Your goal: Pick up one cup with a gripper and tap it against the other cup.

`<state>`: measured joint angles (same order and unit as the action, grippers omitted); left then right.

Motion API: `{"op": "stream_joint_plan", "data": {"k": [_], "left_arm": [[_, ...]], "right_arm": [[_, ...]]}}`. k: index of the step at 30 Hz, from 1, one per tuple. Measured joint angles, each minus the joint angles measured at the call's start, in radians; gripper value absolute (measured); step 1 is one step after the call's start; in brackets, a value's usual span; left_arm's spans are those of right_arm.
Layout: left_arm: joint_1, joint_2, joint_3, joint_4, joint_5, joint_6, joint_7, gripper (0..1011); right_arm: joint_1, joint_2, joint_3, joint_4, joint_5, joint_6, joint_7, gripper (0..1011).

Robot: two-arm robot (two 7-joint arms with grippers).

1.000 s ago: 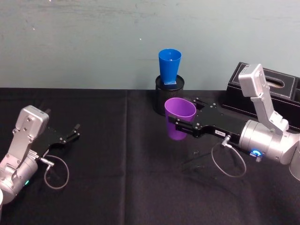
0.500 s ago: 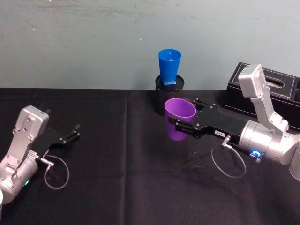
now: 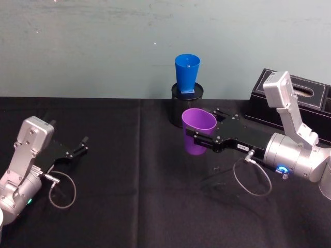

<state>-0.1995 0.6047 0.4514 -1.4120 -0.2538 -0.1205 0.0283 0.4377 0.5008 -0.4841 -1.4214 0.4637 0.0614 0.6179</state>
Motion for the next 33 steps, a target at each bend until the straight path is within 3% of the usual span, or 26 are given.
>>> {"op": "stream_joint_plan", "data": {"k": [33], "left_arm": [[0.000,0.000,0.000,0.000,0.000,0.000,0.000,1011]], "right_arm": [[0.000,0.000,0.000,0.000,-0.001,0.000,0.000,726]]}}
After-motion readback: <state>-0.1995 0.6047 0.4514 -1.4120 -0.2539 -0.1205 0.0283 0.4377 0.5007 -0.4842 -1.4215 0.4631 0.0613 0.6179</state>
